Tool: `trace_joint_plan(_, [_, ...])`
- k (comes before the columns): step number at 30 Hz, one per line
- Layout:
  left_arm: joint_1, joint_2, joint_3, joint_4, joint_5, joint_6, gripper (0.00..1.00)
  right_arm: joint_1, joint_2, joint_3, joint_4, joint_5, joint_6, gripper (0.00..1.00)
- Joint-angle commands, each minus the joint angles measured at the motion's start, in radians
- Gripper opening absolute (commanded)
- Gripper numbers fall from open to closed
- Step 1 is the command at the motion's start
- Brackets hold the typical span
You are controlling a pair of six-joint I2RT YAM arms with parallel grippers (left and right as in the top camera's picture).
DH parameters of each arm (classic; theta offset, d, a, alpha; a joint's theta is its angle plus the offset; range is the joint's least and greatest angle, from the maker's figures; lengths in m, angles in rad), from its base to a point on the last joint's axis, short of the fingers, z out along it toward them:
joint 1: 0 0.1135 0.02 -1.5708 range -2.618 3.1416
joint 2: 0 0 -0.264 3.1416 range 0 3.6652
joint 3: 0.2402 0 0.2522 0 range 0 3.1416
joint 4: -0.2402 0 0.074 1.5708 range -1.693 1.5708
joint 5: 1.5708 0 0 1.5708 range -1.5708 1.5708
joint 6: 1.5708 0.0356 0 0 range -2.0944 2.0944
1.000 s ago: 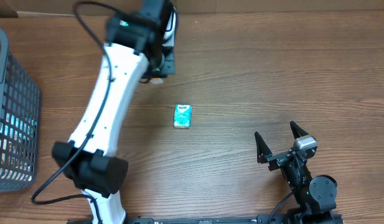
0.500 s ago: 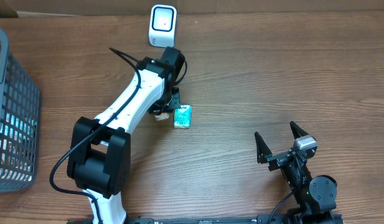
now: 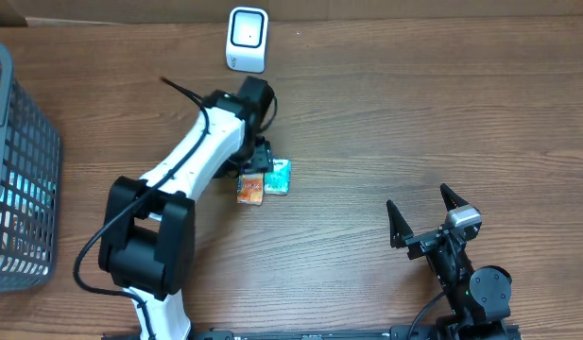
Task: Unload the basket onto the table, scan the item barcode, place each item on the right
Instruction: 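Place the orange tissue pack left of the blue pack with the left gripper, then reach the left gripper into the basket and grasp the green wipes pack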
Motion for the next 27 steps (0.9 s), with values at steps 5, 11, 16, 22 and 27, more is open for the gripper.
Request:
trace_joint_plan(5, [0.111,-0.233,0.354,-0.158,-0.013,0.054,0.77,-0.003,-0.007,-0.01,0.005,0.003,0.003,1.0])
trace_joint_plan(11, [0.326,-0.39,0.526,-0.235,-0.013,0.102,0.8,-0.003,-0.007,-0.01,0.005,0.003,0.003,1.0])
trace_joint_plan(16, [0.565,-0.468,0.551,-0.243,-0.01,0.125,0.82,-0.003,-0.007,-0.01,0.005,0.003,0.003,1.0])
trace_joint_plan(22, [0.952,-0.472,0.55,-0.229,0.121,0.124,0.82,-0.003,-0.007,-0.01,0.005,0.003,0.003,1.0])
trace_joint_plan(27, [1.168,-0.407,0.548,-0.24,0.201,0.078,0.8,-0.003,-0.007,-0.01,0.005,0.003,0.003,1.0])
